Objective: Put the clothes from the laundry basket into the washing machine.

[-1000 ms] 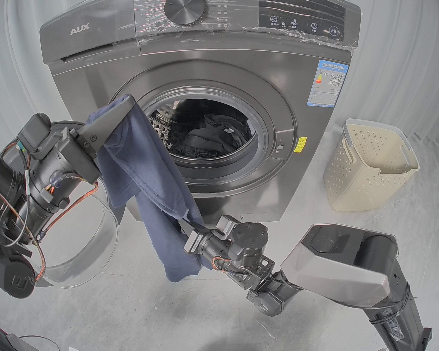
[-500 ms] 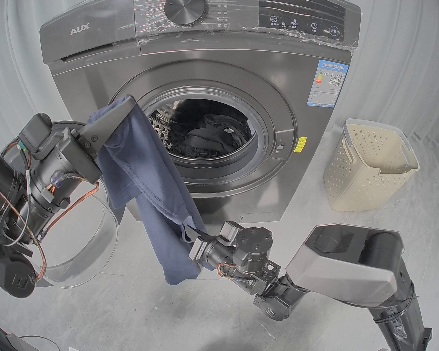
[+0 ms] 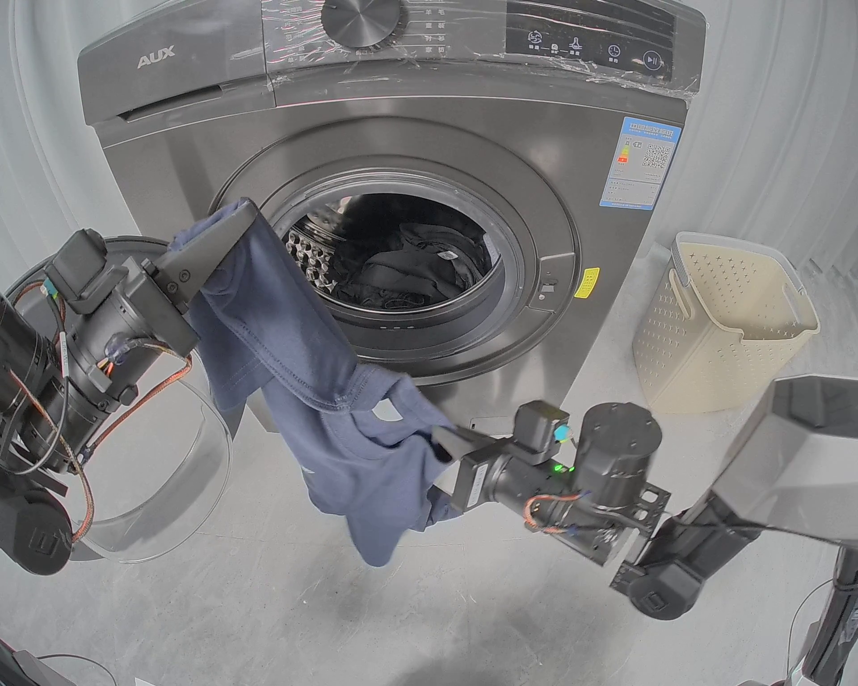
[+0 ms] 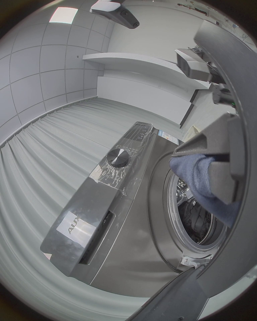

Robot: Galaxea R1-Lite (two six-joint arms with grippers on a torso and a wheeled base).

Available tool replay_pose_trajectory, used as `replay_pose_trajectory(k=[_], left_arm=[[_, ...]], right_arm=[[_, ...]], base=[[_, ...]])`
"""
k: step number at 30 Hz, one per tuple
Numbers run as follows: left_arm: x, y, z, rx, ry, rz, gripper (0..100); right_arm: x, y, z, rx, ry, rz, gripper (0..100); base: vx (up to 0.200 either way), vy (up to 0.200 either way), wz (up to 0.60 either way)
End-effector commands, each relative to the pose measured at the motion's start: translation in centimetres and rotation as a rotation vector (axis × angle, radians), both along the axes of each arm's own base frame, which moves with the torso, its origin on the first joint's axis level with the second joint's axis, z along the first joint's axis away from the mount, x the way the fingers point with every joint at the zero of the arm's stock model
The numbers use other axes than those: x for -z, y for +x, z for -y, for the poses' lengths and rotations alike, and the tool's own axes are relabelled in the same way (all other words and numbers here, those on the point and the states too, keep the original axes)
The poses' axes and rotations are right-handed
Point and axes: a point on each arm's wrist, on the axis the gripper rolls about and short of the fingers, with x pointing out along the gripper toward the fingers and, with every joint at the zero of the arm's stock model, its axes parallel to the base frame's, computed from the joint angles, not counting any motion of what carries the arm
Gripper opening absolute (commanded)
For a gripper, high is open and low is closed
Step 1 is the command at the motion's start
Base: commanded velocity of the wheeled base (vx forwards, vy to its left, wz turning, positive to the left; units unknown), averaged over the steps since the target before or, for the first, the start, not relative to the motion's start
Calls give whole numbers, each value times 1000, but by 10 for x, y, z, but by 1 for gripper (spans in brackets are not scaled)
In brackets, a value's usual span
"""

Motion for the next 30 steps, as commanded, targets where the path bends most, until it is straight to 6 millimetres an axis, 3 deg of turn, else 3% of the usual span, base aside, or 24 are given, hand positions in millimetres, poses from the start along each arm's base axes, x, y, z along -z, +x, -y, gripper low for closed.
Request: replay_pose_trajectory(k=[1,7,12,14,18,30], left_arm=[[3,3,-3,-16,3,-12,0],[6,0,-4,-16,7,-24,0],[10,-3,-5,-17,12,-34,0],[11,-4,-6,-16,13,-38,0],[13,-5,-6,-18,15,-48,0],[15,-3,-16,-65,17,-56,0]], right_arm=[[-52,-10,49,82,-6,130,0],[-73,-22,77,145,-17,196,0],[-79,-19,98,225,-4,212,0],[-92,-16,104,259,27,254,0],[-113,-12,105,294,83,313,0],[-144,-9,99,314,186,401,0]], base=[[0,0,0],[0,0,0],[0,0,0],[0,0,0],[0,0,0],[0,0,0]])
